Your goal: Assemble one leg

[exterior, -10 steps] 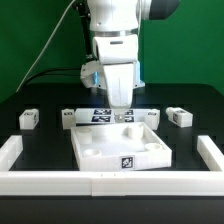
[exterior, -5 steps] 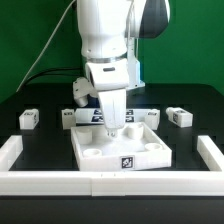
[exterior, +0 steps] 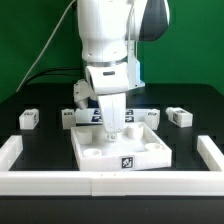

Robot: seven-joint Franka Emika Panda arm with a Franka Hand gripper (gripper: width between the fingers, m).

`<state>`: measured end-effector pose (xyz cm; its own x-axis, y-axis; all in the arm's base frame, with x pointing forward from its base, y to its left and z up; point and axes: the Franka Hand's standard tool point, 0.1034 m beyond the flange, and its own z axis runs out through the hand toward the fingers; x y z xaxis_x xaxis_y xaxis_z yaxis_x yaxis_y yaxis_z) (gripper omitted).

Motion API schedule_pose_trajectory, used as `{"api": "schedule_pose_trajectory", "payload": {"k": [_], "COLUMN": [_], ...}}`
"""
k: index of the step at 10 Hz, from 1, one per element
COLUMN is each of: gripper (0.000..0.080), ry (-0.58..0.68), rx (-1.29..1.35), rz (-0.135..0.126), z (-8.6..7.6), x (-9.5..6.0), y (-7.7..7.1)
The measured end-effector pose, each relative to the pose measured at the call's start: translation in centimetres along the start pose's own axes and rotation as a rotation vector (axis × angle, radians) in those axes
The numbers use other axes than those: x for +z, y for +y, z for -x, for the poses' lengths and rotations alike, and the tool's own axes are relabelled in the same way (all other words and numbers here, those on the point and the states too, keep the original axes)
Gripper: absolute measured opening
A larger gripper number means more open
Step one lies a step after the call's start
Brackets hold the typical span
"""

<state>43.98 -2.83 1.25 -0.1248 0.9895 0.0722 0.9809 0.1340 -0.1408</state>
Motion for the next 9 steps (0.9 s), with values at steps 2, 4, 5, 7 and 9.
{"api": "schedule_pose_trajectory", "payload": {"k": [2,4,5,7,9], "gripper": [0.0267,0.0131,0.0071,0.0071,0.0071], "ry": [0.000,0.000,-0.002,-0.002,-0.002], "rx": [0.002,0.003,0.004,0.004,0.004], "rz": [-0.001,-0.001,0.006,0.006,0.007], "z": [0.06,0.10,0.14,0.16,0.16], "x": [0.03,0.04,-0.06,-0.06,-0.06], "y": [-0.04,-0.06,0.10,0.10,0.10]}}
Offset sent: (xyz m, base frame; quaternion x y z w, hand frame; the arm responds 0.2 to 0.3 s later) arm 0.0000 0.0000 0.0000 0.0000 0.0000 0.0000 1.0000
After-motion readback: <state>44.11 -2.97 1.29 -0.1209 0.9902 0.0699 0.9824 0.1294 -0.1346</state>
